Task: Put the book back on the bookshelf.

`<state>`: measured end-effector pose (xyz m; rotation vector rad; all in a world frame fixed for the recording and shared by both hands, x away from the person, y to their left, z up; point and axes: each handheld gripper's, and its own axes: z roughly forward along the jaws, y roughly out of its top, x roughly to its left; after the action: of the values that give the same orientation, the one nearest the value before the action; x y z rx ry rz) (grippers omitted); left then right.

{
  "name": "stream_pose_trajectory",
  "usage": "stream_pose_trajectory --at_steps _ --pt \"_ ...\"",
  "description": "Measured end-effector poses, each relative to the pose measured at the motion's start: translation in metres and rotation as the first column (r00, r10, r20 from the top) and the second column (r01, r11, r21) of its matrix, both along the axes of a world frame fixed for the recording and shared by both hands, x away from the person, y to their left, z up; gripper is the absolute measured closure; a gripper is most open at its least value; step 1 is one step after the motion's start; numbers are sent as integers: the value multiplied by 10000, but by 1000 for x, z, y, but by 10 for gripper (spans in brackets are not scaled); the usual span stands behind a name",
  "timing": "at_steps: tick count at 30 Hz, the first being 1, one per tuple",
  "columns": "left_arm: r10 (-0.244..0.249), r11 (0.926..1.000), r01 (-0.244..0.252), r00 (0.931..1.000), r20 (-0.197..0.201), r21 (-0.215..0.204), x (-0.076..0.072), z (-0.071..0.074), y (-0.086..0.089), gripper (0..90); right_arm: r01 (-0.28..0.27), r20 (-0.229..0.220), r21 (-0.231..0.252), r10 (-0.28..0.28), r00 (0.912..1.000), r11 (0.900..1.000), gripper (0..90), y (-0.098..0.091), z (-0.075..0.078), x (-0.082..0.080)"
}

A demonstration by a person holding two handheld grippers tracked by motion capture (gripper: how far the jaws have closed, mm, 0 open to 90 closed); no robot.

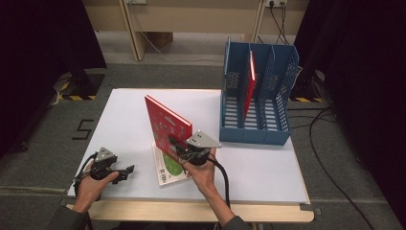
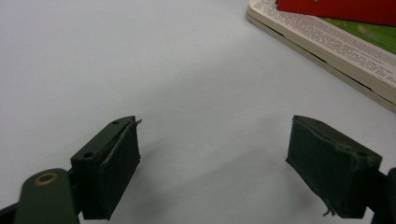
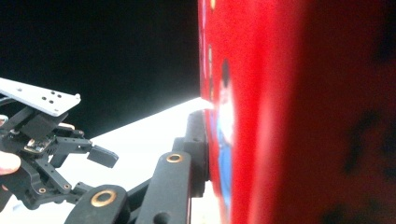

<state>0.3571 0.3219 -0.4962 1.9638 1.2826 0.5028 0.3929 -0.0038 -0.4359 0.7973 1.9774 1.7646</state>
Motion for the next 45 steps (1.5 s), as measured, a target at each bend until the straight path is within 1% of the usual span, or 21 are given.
stream_pose_trajectory --at_steps 3,5,7,8,9,10,16,17,18,20,24,25,27,28,30,31,33,37,41,42,45 --pt "39 10000 -39 10000 29 -37 0 0 1 161 13 -129 -46 -14 9999 10000 788 -2 2 1" --pt "55 10000 -55 10000 8 -27 0 0 2 161 -42 -178 -15 42 9998 10000 789 -3 2 2" --pt "62 10000 -62 10000 22 -19 0 0 2 161 -105 -365 78 108 9993 9999 789 -5 3 3" --pt "46 10000 -46 10000 -1 -8 0 0 2 161 -58 -336 70 60 9994 10000 789 -6 3 3" --pt "68 10000 -68 10000 31 -30 0 0 1 161 -65 -452 118 71 9990 9999 789 -6 3 3" --pt "43 10000 -43 10000 22 -8 0 0 1 162 -130 -431 141 136 9990 9998 790 -8 4 4" --pt "53 10000 -53 10000 41 -31 0 0 1 161 -18 -569 299 35 9984 9996 791 -13 5 4" --pt "51 10000 -51 10000 20 -2 0 0 1 162 5 -482 295 10 9988 9996 791 -14 6 4" --pt "43 10000 -43 10000 3 3 0 0 2 162 23 -575 348 -3 9983 9994 792 -14 7 3" --pt "45 10000 -45 10000 15 2 0 0 2 162 38 -398 255 -28 9992 9997 792 -16 9 3" --pt "46 10000 -46 10000 20 3 0 0 2 162 113 -203 142 -110 9997 9998 793 -20 13 1" --pt "51 10000 -51 10000 40 -5 0 0 2 162 149 -97 147 -148 9998 9998 794 -21 14 0" --pt "53 10000 -53 10000 9 24 0 0 2 162 201 -65 203 -199 9998 9996 793 -24 18 0" --pt "56 10000 -57 10000 16 32 1 0 2 163 205 -131 327 -201 9997 9993 793 -25 19 -1" --pt "58 10000 -58 10000 28 39 1 0 1 162 304 1 374 -304 9995 9988 793 -28 22 -1" --pt "67 10000 -67 10000 41 35 1 0 2 163 327 147 373 -333 9993 9988 793 -29 24 -1" --pt "89 10000 -90 10000 39 44 1 0 2 162 437 127 286 -441 9989 9986 793 -33 28 -2" --pt "95 9999 -96 9999 52 40 1 0 3 163 649 215 498 -660 9976 9966 793 -43 35 -3" --pt "169 9998 -170 9998 84 60 1 0 4 160 873 225 576 -887 9958 9945 793 -54 42 -7" --pt "153 9998 -154 9999 67 138 1 0 4 160 864 288 571 -882 9957 9946 793 -57 44 -8" --pt "148 9998 -149 9998 135 108 0 0 3 158 983 299 607 -1003 9945 9933 793 -65 47 -13"
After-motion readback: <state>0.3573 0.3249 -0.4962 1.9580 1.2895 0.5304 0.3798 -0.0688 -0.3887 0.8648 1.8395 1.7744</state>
